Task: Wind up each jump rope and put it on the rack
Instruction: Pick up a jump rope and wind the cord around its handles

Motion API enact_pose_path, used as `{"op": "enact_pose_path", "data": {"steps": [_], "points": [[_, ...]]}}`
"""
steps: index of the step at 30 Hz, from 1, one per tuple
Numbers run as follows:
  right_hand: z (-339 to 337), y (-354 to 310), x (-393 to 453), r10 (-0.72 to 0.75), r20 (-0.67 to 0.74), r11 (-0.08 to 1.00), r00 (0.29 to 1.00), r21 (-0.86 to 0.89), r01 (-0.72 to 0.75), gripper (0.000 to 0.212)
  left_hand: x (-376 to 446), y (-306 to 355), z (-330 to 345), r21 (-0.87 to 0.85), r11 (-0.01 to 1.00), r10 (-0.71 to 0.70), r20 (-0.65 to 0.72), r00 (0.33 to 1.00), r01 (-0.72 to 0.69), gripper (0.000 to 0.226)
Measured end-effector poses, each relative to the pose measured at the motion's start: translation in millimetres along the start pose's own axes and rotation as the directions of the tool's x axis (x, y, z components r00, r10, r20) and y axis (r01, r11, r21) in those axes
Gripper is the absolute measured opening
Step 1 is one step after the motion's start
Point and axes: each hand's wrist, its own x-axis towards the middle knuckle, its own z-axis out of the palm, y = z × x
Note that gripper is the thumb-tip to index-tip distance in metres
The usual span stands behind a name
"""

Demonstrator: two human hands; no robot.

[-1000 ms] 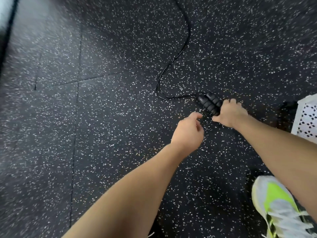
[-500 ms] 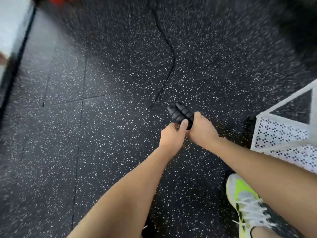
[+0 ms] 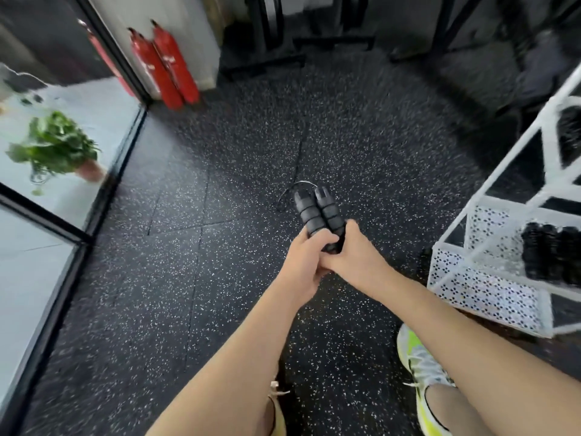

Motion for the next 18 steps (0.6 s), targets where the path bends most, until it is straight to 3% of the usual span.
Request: {"op": "enact_pose_path", "data": {"steps": [3,6,10,13,15,18], "points": [[-5,-11,-31,-0.019,0.203,0.951,0.979,0.305,-0.045,0.04,-39,10,1,-0.063,0.997,0.04,0.011,0.999,-0.039,0.044],[-2,-12,-47,-0.002,0.158,0.905,0.987,0.419,-0.065,0.015,-66,13,0,-0.124,0.991,0.057,0.048,0.997,-0.051,0.043],[7,-1,-48,-0.066,0.062,0.947,0.996,0.319,0.043,0.024,-73,14,-6,-0.113,0.993,0.034,0.073,0.997,-0.025,0.047],[9,2,-37,-0.122,0.076,0.949,0.99,0.3,0.094,0.028,-63,20,-10,-0.081,0.997,-0.002,0.076,0.997,0.008,0.051],[3,-2,-27,-0.145,0.067,0.977,0.987,0.17,0.132,0.025,-55,26,-12,-0.058,0.998,-0.001,0.12,0.993,0.008,0.051],[-14,-6,-12,-0.159,0.167,0.986,0.973,0.08,0.147,0.027,-46,35,-13,0.003,1.0,-0.008,0.197,0.98,0.007,0.053]]}}
